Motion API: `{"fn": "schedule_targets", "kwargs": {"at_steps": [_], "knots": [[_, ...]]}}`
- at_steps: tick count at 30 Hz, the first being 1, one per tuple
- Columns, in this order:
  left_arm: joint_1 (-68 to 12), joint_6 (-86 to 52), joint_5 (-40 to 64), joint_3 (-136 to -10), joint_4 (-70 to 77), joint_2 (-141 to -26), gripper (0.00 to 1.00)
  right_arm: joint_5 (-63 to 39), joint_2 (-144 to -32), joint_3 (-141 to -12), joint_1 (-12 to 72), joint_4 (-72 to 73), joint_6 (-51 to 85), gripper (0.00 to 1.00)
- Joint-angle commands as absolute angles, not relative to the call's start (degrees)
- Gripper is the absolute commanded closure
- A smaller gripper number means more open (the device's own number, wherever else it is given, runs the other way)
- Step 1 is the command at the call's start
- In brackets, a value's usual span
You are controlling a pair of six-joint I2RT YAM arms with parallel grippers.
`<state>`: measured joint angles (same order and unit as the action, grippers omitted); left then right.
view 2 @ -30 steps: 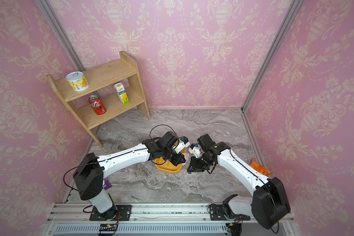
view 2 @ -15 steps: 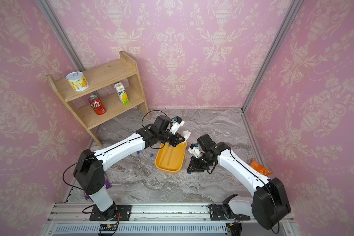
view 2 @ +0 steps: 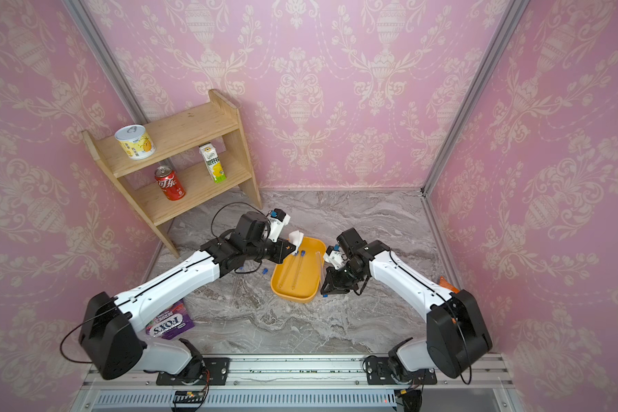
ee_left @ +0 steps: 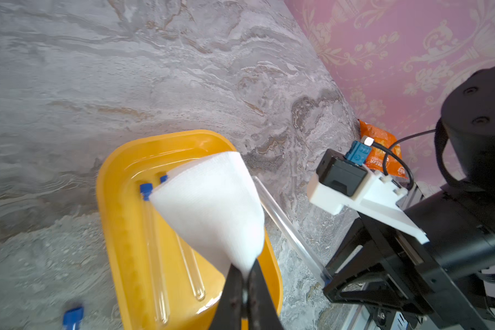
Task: Wipe the exteriors of test tubes
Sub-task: Place the test tube in the storage box.
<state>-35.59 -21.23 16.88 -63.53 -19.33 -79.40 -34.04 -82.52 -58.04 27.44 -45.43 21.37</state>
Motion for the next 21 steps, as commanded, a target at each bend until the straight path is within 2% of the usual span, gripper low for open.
{"fn": "schedule_targets", "kwargs": {"at_steps": [1, 11, 21], "knots": [[-33.9, -25.8, 13.0, -59.2, -23.0, -74.4, 0.95, -33.5, -86.0, -61.2, 29.0, -40.6, 26.4, 0.92], [-33.2, -31.7, 14.0, -46.8, -21.1, -65.6, 0.94, -21.7, -99.3, -73.3, 33.8, -40.9, 39.0, 0.92], [-31.7, -31.6, 16.1, -44.5, -22.7, -62.7, 0.93, -12.8, -107.0, -77.9, 38.1, -42.8, 47.5, 0.92]]}}
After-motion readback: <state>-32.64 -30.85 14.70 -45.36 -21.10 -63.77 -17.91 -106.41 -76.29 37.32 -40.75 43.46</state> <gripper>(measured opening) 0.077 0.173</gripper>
